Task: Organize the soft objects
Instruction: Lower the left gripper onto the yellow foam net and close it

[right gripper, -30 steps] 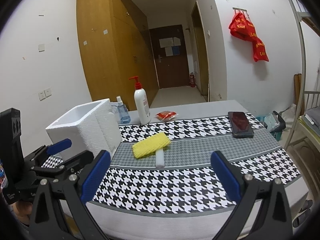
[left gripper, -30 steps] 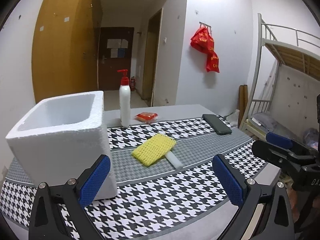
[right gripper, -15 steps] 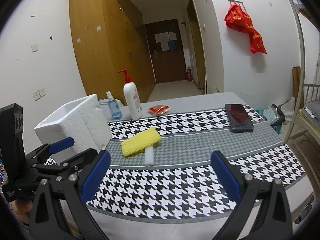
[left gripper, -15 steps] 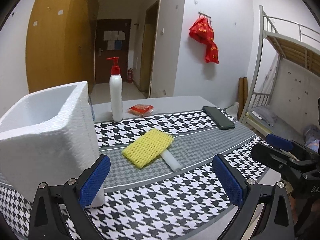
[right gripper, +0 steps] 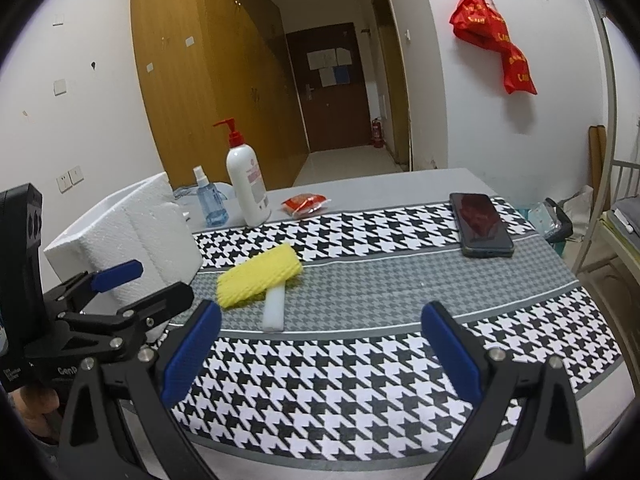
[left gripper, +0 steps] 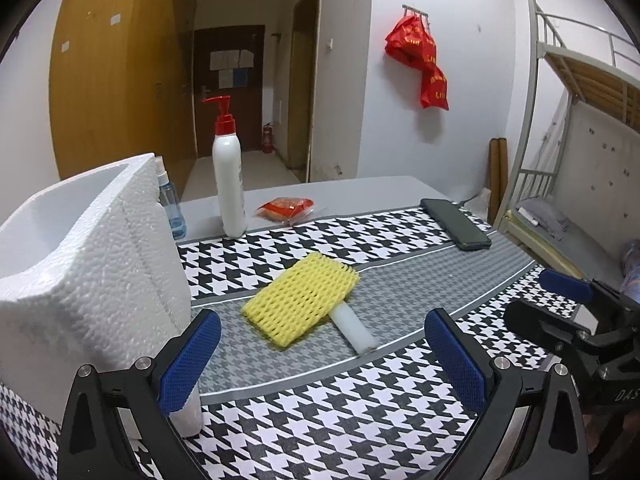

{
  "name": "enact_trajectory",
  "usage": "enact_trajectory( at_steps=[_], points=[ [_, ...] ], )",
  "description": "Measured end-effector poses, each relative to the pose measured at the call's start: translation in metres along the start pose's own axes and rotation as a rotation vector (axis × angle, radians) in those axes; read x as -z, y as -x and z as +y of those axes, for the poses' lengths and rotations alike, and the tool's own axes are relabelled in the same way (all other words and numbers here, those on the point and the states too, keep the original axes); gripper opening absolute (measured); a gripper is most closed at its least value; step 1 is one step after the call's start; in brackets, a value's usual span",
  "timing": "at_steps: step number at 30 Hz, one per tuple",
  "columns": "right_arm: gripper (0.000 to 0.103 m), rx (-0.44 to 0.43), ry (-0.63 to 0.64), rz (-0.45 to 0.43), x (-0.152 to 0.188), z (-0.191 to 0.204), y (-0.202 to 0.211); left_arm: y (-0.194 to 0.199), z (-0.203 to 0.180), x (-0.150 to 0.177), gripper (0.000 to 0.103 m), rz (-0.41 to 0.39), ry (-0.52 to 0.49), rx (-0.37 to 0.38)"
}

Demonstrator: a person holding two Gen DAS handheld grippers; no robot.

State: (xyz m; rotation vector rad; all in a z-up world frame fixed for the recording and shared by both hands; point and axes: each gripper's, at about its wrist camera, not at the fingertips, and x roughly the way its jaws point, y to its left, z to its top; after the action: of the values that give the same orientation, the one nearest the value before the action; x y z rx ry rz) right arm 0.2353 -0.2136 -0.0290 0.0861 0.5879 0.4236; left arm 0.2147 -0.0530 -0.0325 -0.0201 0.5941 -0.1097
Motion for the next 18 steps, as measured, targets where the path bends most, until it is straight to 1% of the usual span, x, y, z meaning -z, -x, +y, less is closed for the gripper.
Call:
enact_trajectory(
  at_steps=[5,8,12,18],
  points=[
    [0.101,0.003,0.001,0.015,0.001,-0.009,-0.006,-0.009,-0.004,-0.003,0.102,0.015,-0.018,-0.024],
    [0.101,-0.003,0.009,0.029,0.003,-0.013,-0.012,-0.012,-0.01,-0.003,0.102,0.019,-0.021,-0.015],
    [0.101,-0.008,0.0,0.03,0.004,-0.021,-0.013,-0.014,-0.026,-0.005,0.102,0.015,-0.065,-0.009],
    [0.101,0.005,-0.03,0.038,0.009,-0.039,-0.011,-0.034,-0.033,-0.018,0.102,0.054,-0.085,-0.004]
  ],
)
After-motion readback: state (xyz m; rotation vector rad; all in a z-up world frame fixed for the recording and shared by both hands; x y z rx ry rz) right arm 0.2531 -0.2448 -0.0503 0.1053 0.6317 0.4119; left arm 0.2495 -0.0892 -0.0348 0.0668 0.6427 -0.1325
